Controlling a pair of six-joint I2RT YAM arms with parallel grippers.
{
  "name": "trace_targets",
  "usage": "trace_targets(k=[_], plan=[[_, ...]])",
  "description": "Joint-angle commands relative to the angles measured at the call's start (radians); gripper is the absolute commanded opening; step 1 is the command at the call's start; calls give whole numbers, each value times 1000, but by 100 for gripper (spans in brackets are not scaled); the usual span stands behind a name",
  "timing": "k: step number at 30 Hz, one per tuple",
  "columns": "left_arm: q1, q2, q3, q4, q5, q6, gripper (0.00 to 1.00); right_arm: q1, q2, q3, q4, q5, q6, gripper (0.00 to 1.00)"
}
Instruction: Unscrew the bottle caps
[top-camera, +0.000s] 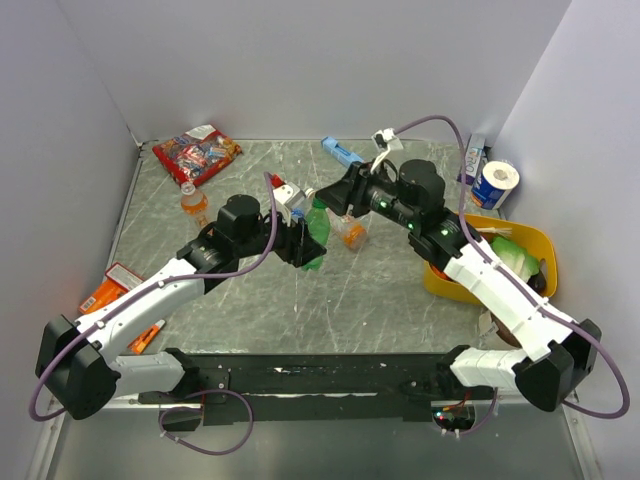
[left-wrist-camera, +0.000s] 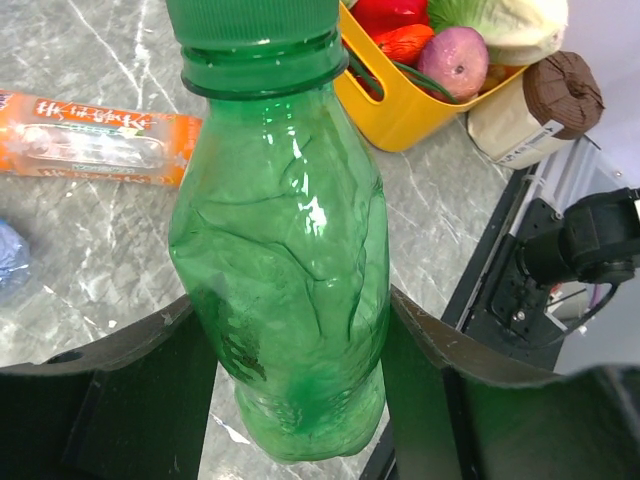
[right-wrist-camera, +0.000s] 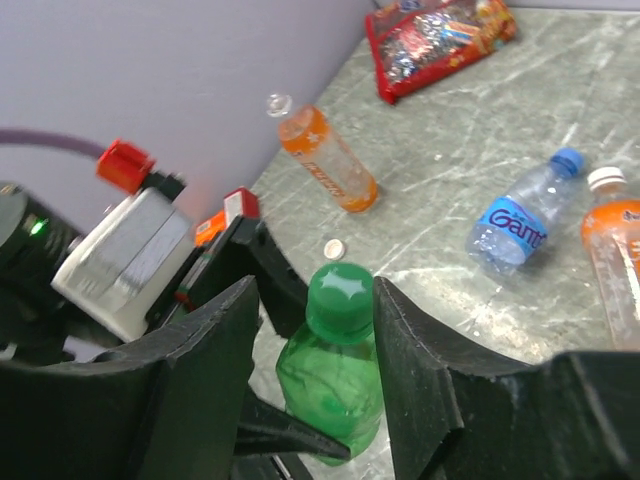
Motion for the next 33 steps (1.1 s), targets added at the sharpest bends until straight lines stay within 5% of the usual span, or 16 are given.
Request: trace_targets(k=[1, 11, 33], plan=[[-8, -4, 47, 19, -34, 16, 40, 32, 39, 108, -95, 96, -26, 56], [-6, -13, 40, 20, -79, 13, 40, 43, 64, 138, -141, 146, -20, 54], [-52, 19, 45, 5, -106, 29, 40, 46, 99, 119, -31, -2, 32, 48]])
